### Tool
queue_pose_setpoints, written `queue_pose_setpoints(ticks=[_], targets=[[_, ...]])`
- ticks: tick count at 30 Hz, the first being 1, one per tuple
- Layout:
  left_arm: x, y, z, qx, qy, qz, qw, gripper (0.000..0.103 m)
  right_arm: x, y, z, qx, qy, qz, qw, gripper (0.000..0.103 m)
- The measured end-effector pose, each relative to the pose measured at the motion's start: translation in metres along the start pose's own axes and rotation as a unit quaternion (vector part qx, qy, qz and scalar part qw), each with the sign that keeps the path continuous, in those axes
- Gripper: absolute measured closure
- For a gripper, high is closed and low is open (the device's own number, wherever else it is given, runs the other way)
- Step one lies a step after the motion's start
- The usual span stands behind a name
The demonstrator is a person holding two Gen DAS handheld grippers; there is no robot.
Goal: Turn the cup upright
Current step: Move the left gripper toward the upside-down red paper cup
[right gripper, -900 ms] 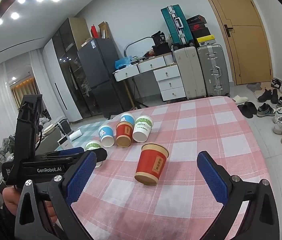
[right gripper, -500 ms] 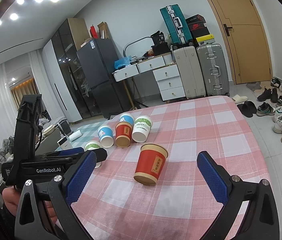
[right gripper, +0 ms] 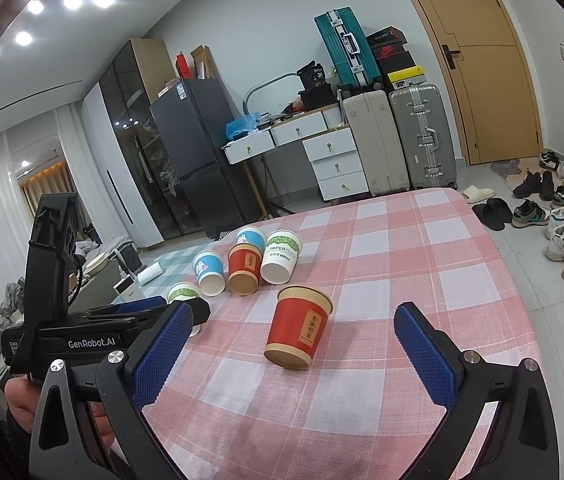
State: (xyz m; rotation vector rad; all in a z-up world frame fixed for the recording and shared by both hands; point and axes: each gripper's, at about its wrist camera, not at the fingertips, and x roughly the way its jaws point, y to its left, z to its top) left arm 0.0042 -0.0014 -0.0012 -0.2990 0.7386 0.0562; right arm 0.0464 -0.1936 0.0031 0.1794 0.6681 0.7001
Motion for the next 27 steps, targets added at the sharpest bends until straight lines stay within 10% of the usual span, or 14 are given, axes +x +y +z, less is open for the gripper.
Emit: queue_pose_setpoints(ticks=[19,27], targets=[[0.023,-0.008,0.005,0.019,-0.03,0.0,0.9994,0.001,0.006,-0.017,-0.004,0.015,0.002,-0.005,1.0,0.0],[0.091,-0.006,0.02,0.011,0.031,0.011,0.9994,0.001,0.025,-0.046,-0.011,0.041,0.014,-0.014,0.999,0.0]])
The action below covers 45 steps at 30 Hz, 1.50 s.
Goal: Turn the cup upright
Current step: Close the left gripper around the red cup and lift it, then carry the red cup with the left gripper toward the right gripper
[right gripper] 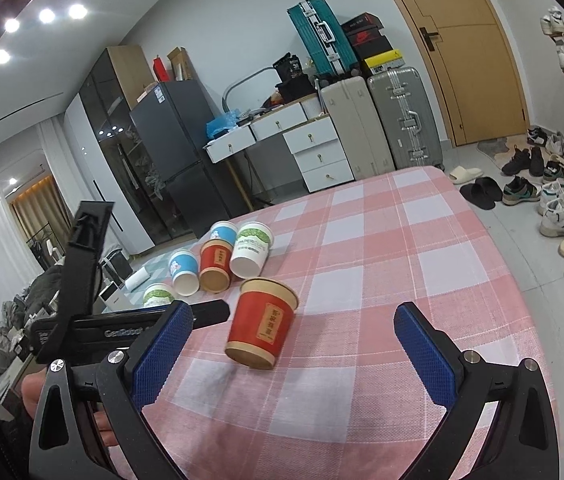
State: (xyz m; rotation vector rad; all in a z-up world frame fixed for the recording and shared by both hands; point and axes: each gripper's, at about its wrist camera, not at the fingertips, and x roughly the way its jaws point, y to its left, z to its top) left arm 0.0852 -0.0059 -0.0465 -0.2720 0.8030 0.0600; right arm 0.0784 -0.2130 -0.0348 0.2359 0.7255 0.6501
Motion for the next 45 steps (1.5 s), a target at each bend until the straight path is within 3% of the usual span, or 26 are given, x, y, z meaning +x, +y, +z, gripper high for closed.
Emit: queue_pose_setpoints(ticks=[6,8,12,17,19,23,30,35,41,45], targets=[[0.062,0.004,0.012,-0.014,0.062,-0.009,0.9979,0.003,0.023,-0.019,-0.003,0.018,0.019,0.003,1.0,0.0],[0.08,0.003,0.016,-0.016,0.077,-0.02,0.9967,0.012,0.028,-0.025,-0.004,0.024,0.024,0.005,0.999,0.0],[0.112,-0.002,0.012,-0.022,0.118,-0.064,0.9907,0.041,0.035,-0.03,-0.006,0.031,0.031,0.012,0.999,0.0],[0.106,-0.005,0.011,-0.043,0.112,-0.104,0.9873,0.044,0.03,-0.023,-0.008,0.026,0.036,0.018,0.999,0.0],[0.092,-0.005,0.013,-0.055,0.108,-0.127,0.9845,0.044,0.025,-0.02,-0.008,0.027,0.032,0.019,0.999,0.0],[0.042,-0.005,0.025,-0.052,0.075,-0.139,0.9861,0.044,0.009,-0.006,-0.006,0.024,0.018,0.022,0.999,0.0],[-0.086,-0.006,0.04,-0.041,0.016,-0.174,0.9838,0.044,-0.024,0.032,-0.005,0.003,0.003,0.029,1.0,0.0],[-0.173,0.003,0.027,-0.028,-0.004,-0.183,0.9827,0.044,-0.047,0.055,-0.009,-0.007,-0.004,0.036,0.999,0.0],[-0.26,0.021,-0.009,-0.033,-0.02,-0.166,0.9853,0.044,-0.074,0.087,-0.016,-0.035,-0.017,0.044,0.998,0.0],[-0.259,0.034,-0.041,-0.037,-0.012,-0.137,0.9897,0.044,-0.084,0.105,-0.023,-0.053,-0.018,0.047,0.997,0.0]])
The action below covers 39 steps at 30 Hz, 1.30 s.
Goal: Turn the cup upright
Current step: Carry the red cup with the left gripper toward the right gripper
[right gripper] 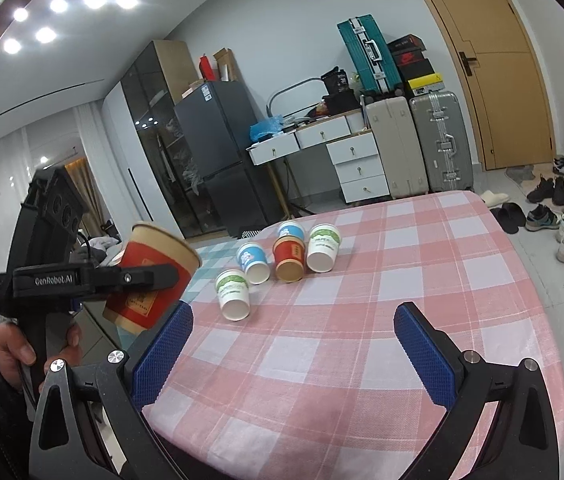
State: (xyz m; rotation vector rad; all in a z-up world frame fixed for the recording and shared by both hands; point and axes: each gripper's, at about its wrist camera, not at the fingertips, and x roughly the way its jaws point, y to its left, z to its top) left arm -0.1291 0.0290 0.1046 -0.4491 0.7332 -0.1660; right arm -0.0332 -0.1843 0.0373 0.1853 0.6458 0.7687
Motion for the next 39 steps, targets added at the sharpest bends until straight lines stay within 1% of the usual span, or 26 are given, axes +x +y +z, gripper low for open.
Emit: queue_pose_setpoints(ticks=[2,4,5,6,7,11,12,14,17,19,24,26,28,32,39], targets=[[0.0,0.013,-0.016,-0.011,0.007,0.011,0.9999,0.044,-0.004,0.007,-0.003,-0.002,0.0,0.002,1.0,0.0],[0.013,0.03,-0.033,-0.023,0.023,0.023,0.9992,0.043,-0.008,0.013,-0.006,-0.005,0.001,0.002,1.0,0.0],[0.01,0.035,-0.041,-0.031,0.03,0.027,0.9987,0.044,-0.01,0.016,-0.007,-0.008,0.002,0.003,1.0,0.0],[0.02,0.046,-0.046,-0.034,0.037,0.037,0.9981,0.044,-0.011,0.019,-0.008,-0.011,0.002,0.003,1.0,0.0],[0.021,0.054,-0.053,-0.039,0.041,0.043,0.9975,0.044,-0.012,0.022,-0.01,-0.014,0.002,0.002,1.0,0.0],[0.03,0.069,-0.077,-0.05,0.059,0.058,0.9953,0.043,-0.014,0.03,-0.016,-0.017,0.007,0.004,1.0,0.0],[0.04,0.071,-0.078,-0.048,0.065,0.062,0.9948,0.044,-0.014,0.032,-0.017,-0.019,0.008,0.003,1.0,0.0],[0.047,0.072,-0.086,-0.045,0.072,0.076,0.9935,0.043,-0.016,0.036,-0.02,-0.023,0.01,0.002,1.0,0.0],[0.067,0.083,-0.089,-0.043,0.075,0.106,0.9905,0.043,-0.017,0.041,-0.022,-0.033,0.014,-0.002,0.999,0.0],[0.079,0.095,-0.093,-0.051,0.081,0.108,0.9895,0.043,-0.016,0.043,-0.025,-0.035,0.018,-0.003,0.999,0.0],[0.104,0.116,-0.102,-0.055,0.092,0.132,0.9855,0.044,-0.011,0.045,-0.029,-0.034,0.028,0.0,0.999,0.0],[0.114,0.121,-0.106,-0.054,0.098,0.136,0.9843,0.043,-0.01,0.047,-0.03,-0.039,0.03,0.002,0.999,0.0],[0.128,0.126,-0.11,-0.048,0.107,0.151,0.9815,0.043,-0.008,0.049,-0.032,-0.045,0.032,0.001,0.998,0.0],[0.147,0.134,-0.115,-0.059,0.122,0.15,0.9793,0.043,-0.004,0.048,-0.035,-0.043,0.04,0.002,0.998,0.0],[0.161,0.136,-0.114,-0.055,0.118,0.146,0.9806,0.042,-0.004,0.046,-0.036,-0.04,0.041,0.002,0.998,0.0]])
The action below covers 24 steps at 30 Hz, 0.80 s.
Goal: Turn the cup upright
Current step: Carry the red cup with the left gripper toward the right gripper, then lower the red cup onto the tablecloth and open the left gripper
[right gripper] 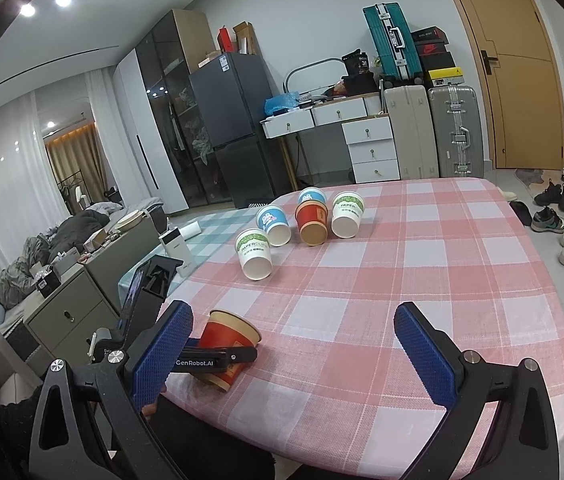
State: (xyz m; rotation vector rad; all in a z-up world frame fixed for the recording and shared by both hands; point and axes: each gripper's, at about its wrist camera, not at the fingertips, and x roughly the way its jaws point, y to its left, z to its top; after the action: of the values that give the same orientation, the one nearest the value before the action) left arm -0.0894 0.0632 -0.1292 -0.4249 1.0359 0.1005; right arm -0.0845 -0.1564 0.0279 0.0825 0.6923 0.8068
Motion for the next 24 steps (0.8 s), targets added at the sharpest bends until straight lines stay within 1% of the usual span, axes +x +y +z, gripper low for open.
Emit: queue_pose_setpoints(ticks=[5,7,9,10,11,12,15,18,20,22,24], targets=[[0.004,0.0,0.001,0.001,0.003,-0.009,1.0,0.04,0.001,-0.001,-0.001,0.001,0.001,0.0,1.0,0.0],[0.005,-0.001,0.003,0.002,0.003,-0.012,0.9999,0.035,0.001,-0.001,-0.001,0.0,0.002,0.0,1.0,0.0],[0.007,-0.001,0.005,-0.003,0.004,-0.024,0.9997,0.028,0.001,-0.001,-0.001,0.001,0.001,0.001,1.0,0.0],[0.007,-0.001,0.005,-0.005,0.005,-0.023,0.9997,0.022,0.001,0.0,-0.001,0.0,0.001,0.001,1.0,0.0],[0.008,-0.002,0.007,-0.005,0.006,-0.013,0.9999,0.019,0.001,0.0,-0.002,0.0,0.001,0.001,1.0,0.0],[0.009,-0.003,0.007,-0.004,0.007,-0.006,1.0,0.018,0.001,-0.001,-0.002,0.0,0.001,0.001,1.0,0.0],[0.009,-0.003,0.009,-0.004,0.007,-0.003,1.0,0.018,0.001,-0.001,-0.002,0.0,0.001,0.001,1.0,0.0],[0.007,0.001,0.012,-0.015,0.002,-0.013,0.9998,0.018,0.002,0.0,-0.002,0.001,0.001,0.001,1.0,0.0],[0.001,0.002,0.016,-0.018,-0.007,-0.011,0.9998,0.018,0.002,0.0,-0.002,0.0,0.001,0.001,1.0,0.0],[-0.006,0.004,0.019,-0.017,-0.018,0.002,0.9997,0.018,0.002,0.0,-0.003,-0.001,0.001,0.002,1.0,0.0],[-0.017,0.004,0.022,-0.014,-0.033,0.032,0.9989,0.018,0.002,0.0,-0.002,-0.002,0.0,0.003,1.0,0.0]])
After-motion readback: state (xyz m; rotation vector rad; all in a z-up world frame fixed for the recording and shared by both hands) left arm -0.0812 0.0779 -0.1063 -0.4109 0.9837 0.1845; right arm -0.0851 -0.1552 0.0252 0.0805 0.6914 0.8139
